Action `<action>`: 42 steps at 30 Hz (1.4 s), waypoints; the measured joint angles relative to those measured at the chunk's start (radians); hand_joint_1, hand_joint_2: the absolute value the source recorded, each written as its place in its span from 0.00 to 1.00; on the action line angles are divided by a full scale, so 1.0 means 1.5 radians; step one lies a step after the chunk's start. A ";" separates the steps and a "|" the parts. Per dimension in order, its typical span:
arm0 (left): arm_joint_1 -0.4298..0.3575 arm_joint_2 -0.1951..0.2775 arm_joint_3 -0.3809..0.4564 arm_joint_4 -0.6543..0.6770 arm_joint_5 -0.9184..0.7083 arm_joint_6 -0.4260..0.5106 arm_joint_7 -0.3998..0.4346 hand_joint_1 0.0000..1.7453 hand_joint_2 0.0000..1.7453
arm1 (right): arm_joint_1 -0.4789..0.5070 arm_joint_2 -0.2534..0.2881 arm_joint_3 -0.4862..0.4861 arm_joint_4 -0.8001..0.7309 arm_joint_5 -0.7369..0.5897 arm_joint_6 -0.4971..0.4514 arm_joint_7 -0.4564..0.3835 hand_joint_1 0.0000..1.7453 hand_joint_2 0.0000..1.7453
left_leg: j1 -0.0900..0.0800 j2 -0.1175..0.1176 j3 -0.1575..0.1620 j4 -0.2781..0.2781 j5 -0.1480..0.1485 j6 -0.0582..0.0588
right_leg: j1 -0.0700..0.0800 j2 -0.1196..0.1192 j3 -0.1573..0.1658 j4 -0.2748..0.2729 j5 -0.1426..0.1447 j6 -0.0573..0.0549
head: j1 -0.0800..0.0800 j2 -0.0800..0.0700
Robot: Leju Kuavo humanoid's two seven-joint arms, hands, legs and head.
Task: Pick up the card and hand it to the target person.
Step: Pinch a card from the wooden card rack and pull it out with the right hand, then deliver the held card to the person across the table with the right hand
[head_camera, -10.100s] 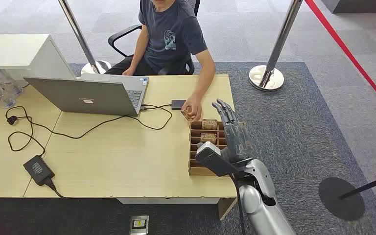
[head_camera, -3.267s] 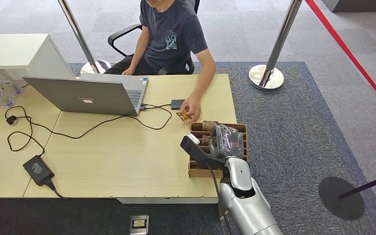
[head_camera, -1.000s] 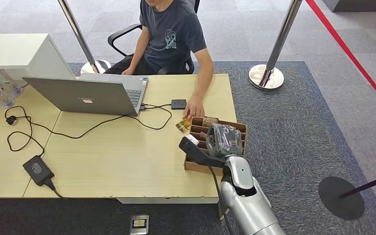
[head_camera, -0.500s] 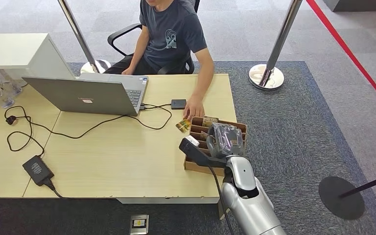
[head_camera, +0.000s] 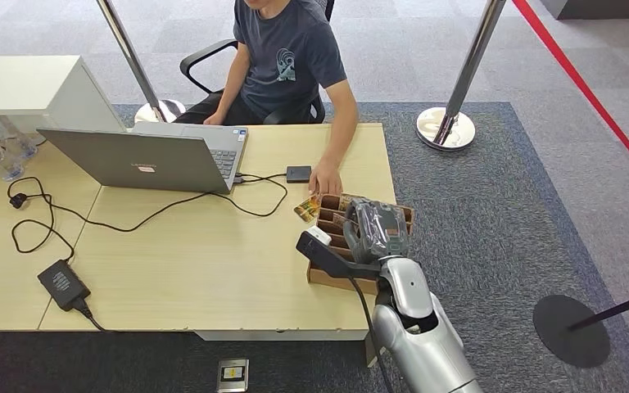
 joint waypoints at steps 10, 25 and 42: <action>0.000 0.000 0.000 0.000 0.007 0.001 -0.004 0.00 0.00 | -0.010 -0.030 0.024 -0.022 -0.029 0.000 -0.019 1.00 1.00 | 0.000 0.000 0.000 0.000 0.000 0.000 | 0.000 0.000 0.000 0.000 0.000 0.000 | 0.000 0.000; 0.000 -0.001 0.002 0.001 0.014 0.003 -0.011 0.00 0.00 | -0.030 -0.078 0.048 -0.068 -0.044 -0.006 -0.026 1.00 1.00 | 0.000 0.000 -0.001 0.000 0.000 0.000 | 0.000 0.000 0.000 0.000 0.000 0.000 | 0.000 0.000; -0.004 -0.005 0.001 0.003 0.000 0.001 -0.011 0.00 0.00 | -0.108 -0.098 0.074 -0.072 -0.052 -0.049 -0.055 1.00 1.00 | 0.000 0.000 -0.001 0.000 0.000 0.000 | 0.000 0.000 -0.001 0.000 0.000 0.000 | 0.000 0.000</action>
